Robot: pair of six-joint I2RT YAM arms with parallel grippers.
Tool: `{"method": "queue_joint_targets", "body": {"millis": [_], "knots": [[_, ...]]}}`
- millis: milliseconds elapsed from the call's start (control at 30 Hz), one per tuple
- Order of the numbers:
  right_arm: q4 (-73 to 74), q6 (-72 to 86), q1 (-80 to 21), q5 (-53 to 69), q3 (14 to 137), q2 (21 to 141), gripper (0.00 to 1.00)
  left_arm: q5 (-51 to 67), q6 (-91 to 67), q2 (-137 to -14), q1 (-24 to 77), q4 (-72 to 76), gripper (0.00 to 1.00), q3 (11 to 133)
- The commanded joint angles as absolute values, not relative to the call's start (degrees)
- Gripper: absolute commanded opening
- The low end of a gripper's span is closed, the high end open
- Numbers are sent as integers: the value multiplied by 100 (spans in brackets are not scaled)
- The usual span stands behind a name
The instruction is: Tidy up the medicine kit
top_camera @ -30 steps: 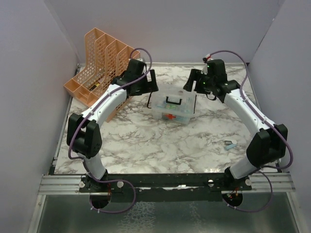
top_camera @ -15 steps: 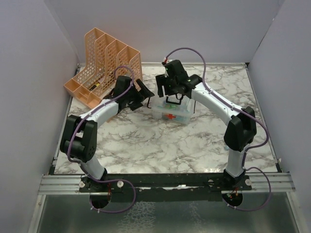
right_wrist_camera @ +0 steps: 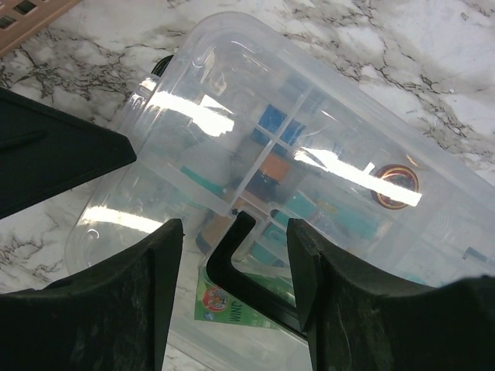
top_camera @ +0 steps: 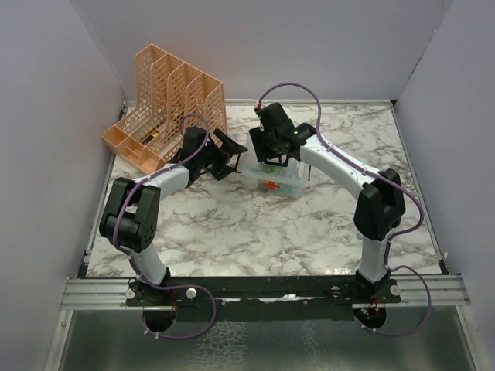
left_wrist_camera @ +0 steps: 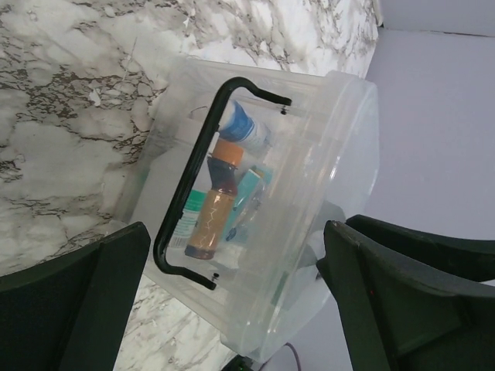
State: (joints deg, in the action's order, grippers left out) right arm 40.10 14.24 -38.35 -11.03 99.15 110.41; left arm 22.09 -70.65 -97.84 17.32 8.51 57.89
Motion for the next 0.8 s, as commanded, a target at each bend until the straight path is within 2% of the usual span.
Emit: {"method": "queue_joint_targets", "body": {"millis": [0,333,767], "knots": [[4121,1460,-3856,-1002,9577,10917,55,2564,-7437,-9957,1729,1382,99,5603],[4024,1545,-3856,-952,9398,10805,55,2996,-7896,-10024,1736,1963,99,5353],[3931,1619,-3858,-992,9270,10720,54,2567,-7923,-9375,1735,2085,87,5266]]}}
